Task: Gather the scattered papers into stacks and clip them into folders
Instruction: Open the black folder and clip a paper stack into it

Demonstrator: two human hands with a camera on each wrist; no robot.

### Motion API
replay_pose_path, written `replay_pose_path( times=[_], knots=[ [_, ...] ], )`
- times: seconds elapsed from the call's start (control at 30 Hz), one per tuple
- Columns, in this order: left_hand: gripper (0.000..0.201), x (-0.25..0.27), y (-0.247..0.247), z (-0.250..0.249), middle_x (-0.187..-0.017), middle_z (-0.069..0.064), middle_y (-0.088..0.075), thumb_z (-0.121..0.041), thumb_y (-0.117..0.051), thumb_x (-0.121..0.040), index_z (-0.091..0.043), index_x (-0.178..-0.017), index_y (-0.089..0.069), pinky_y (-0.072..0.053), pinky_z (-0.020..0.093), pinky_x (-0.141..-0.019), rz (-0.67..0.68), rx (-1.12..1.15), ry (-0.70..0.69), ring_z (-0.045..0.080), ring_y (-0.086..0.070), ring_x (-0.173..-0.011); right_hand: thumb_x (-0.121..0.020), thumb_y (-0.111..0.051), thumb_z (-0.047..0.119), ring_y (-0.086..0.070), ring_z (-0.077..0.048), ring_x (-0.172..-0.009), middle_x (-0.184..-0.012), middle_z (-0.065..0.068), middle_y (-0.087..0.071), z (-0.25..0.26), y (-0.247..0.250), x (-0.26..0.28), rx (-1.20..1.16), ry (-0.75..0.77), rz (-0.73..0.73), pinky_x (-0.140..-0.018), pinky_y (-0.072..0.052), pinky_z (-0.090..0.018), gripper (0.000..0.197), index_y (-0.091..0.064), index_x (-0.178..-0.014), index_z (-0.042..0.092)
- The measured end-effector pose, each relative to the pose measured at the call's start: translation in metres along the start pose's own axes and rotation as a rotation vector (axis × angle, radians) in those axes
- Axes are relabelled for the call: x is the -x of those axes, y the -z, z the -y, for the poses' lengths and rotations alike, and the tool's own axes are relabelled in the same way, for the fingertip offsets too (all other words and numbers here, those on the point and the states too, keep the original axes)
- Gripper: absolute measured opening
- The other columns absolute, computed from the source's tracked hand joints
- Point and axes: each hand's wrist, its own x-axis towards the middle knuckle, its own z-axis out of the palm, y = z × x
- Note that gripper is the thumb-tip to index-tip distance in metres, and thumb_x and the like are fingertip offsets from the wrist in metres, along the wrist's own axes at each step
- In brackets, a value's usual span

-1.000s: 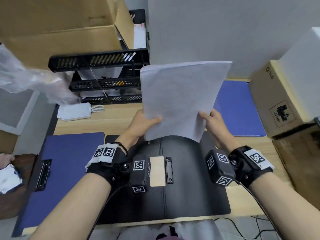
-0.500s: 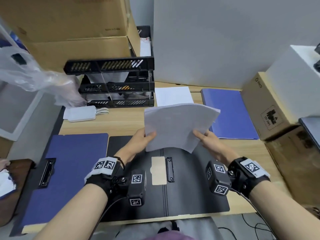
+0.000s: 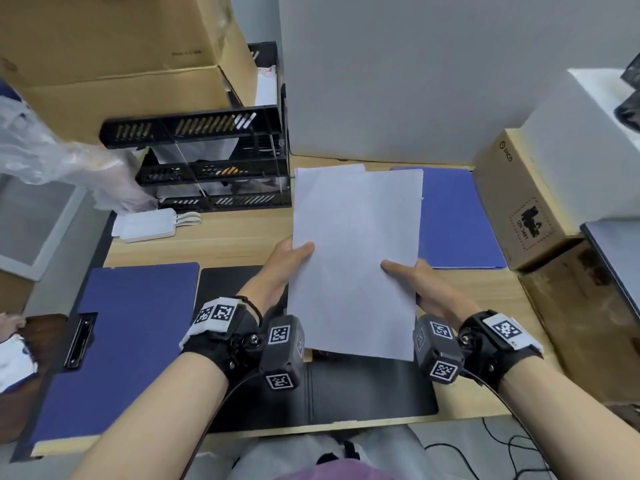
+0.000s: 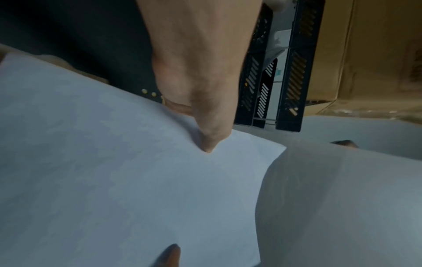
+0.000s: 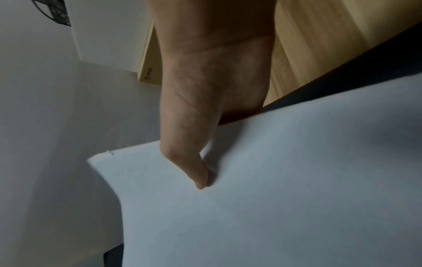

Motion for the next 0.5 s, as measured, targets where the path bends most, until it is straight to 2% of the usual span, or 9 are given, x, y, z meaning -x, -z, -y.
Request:
replay_pose_path(
  times=[0.1,0.17,0.23,0.3,0.37,0.47,0.5],
  knots=[
    [0.038,-0.001,-0.014,0.016,-0.118,0.000,-0.071,-0.025,-0.065,-0.090,-0.016,-0.127,-0.062,-0.052,0.040,-0.096,-0.015,-0.021,0.076,0.021,-0.067,-0.109,-0.095,-0.059,0.014,-0.072,-0.022,-0.094,-0.108,-0.006,-0.074,-0.014,0.015,-0.003,0.008,-0.072,0.006,-0.074,-0.059,-0.030,0.024,-0.060,-0.119,0.013],
    [0.042,-0.002,-0.022,0.030,-0.119,-0.001,-0.070,-0.030,-0.068,-0.087,-0.019,-0.127,-0.062,-0.051,0.041,-0.098,-0.003,-0.062,0.139,0.020,-0.067,-0.109,-0.095,-0.058,0.012,-0.074,-0.015,-0.085,-0.101,-0.002,-0.074,-0.023,0.025,-0.006,0.063,-0.103,0.001,-0.065,-0.058,-0.024,0.024,-0.061,-0.119,0.012],
    [0.033,-0.002,-0.028,0.042,-0.117,0.000,-0.071,-0.026,-0.064,-0.092,-0.018,-0.123,-0.063,-0.051,0.041,-0.098,-0.011,-0.088,0.210,0.020,-0.068,-0.107,-0.096,-0.057,0.012,-0.072,-0.005,-0.071,-0.090,0.007,-0.073,-0.039,0.035,-0.014,0.113,-0.129,-0.014,-0.057,-0.054,-0.018,0.021,-0.060,-0.117,0.013],
    [0.026,-0.003,-0.030,0.056,-0.114,0.000,-0.072,-0.023,-0.060,-0.095,-0.017,-0.119,-0.064,-0.052,0.035,-0.091,-0.056,-0.110,0.272,0.019,-0.067,-0.104,-0.096,-0.056,0.012,-0.071,-0.002,-0.068,-0.084,0.013,-0.071,-0.052,0.043,-0.018,0.147,-0.154,-0.014,-0.059,-0.053,-0.017,0.021,-0.061,-0.116,0.011],
    [0.024,-0.001,-0.029,0.068,-0.110,0.003,-0.072,-0.018,-0.059,-0.093,-0.015,-0.117,-0.064,-0.054,0.030,-0.081,-0.122,-0.128,0.329,0.020,-0.068,-0.100,-0.097,-0.056,0.011,-0.071,-0.003,-0.068,-0.085,0.011,-0.072,-0.065,0.051,-0.021,0.156,-0.189,0.012,-0.061,-0.053,-0.019,0.024,-0.061,-0.120,0.008],
    [0.030,0.005,-0.028,0.085,-0.102,0.008,-0.072,-0.010,-0.064,-0.088,-0.012,-0.118,-0.062,-0.057,0.026,-0.071,-0.206,-0.160,0.383,0.018,-0.069,-0.085,-0.098,-0.053,0.010,-0.067,0.003,-0.055,-0.085,0.005,-0.067,-0.080,0.058,-0.021,0.174,-0.214,0.033,-0.048,-0.048,-0.011,0.019,-0.060,-0.115,0.010],
    [0.031,0.007,-0.028,0.091,-0.100,0.007,-0.070,-0.008,-0.065,-0.088,-0.011,-0.118,-0.061,-0.056,0.026,-0.071,-0.219,-0.189,0.395,0.017,-0.067,-0.082,-0.098,-0.054,0.011,-0.065,0.003,-0.055,-0.086,0.004,-0.067,-0.085,0.060,-0.023,0.192,-0.207,0.021,-0.047,-0.046,-0.009,0.021,-0.060,-0.117,0.009]
  ],
)
